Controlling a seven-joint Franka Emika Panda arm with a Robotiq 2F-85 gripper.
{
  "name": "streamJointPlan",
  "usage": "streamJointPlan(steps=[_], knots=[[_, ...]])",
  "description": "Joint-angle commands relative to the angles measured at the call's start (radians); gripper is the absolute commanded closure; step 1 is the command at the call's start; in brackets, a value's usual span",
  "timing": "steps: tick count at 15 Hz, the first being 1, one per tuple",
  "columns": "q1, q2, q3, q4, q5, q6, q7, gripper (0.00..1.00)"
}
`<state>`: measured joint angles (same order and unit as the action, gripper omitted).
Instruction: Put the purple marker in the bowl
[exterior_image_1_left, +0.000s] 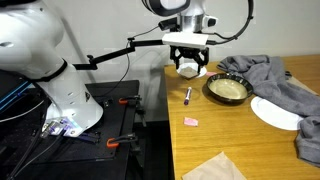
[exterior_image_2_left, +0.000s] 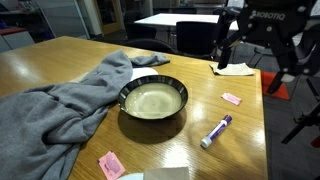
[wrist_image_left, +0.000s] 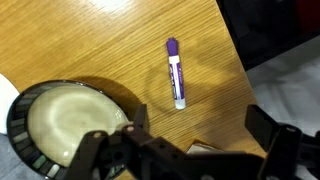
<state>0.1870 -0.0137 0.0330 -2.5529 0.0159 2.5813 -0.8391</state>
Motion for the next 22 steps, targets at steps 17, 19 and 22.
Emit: streamJointPlan(steps=[17, 19, 22], knots=[[-0.105, 0.298, 0.130, 0.084, -0.172, 0.125, 0.111, 0.00], [-0.117, 0.316, 0.143, 0.098, -0.173, 0.126, 0.105, 0.00], [-0.134, 0.342, 0.161, 0.117, -0.169, 0.125, 0.097, 0.00]])
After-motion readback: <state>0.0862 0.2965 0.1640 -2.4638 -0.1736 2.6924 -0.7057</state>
